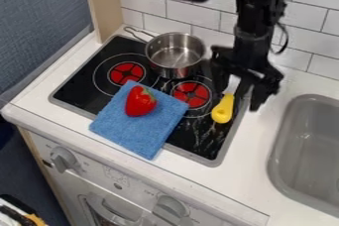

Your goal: Move the knife into the right side of the burner

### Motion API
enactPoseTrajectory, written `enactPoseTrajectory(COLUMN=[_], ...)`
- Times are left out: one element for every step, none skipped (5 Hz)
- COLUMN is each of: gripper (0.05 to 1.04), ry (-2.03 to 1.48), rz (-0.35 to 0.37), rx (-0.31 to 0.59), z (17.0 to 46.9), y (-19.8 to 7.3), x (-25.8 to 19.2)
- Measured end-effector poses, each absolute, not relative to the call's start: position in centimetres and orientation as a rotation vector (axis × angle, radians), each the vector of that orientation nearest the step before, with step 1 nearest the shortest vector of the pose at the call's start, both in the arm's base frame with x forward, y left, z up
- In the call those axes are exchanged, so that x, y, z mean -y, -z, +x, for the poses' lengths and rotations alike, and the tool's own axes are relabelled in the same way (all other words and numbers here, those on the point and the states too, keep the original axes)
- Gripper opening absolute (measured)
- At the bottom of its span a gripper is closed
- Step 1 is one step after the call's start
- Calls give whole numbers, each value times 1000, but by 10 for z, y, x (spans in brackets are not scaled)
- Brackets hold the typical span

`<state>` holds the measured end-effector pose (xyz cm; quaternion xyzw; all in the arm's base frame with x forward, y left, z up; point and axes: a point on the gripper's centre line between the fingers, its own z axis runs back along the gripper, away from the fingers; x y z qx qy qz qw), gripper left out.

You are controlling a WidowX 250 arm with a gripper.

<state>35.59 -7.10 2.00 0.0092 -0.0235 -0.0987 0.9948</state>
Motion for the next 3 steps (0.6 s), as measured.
enactPoseTrajectory(gripper=[1001, 952, 699], ry=[172, 172, 203], rz=[50, 65, 57], rx=[-9, -17, 9], z=[341, 334, 334], y=[-9, -5, -5], x=[64, 60, 61])
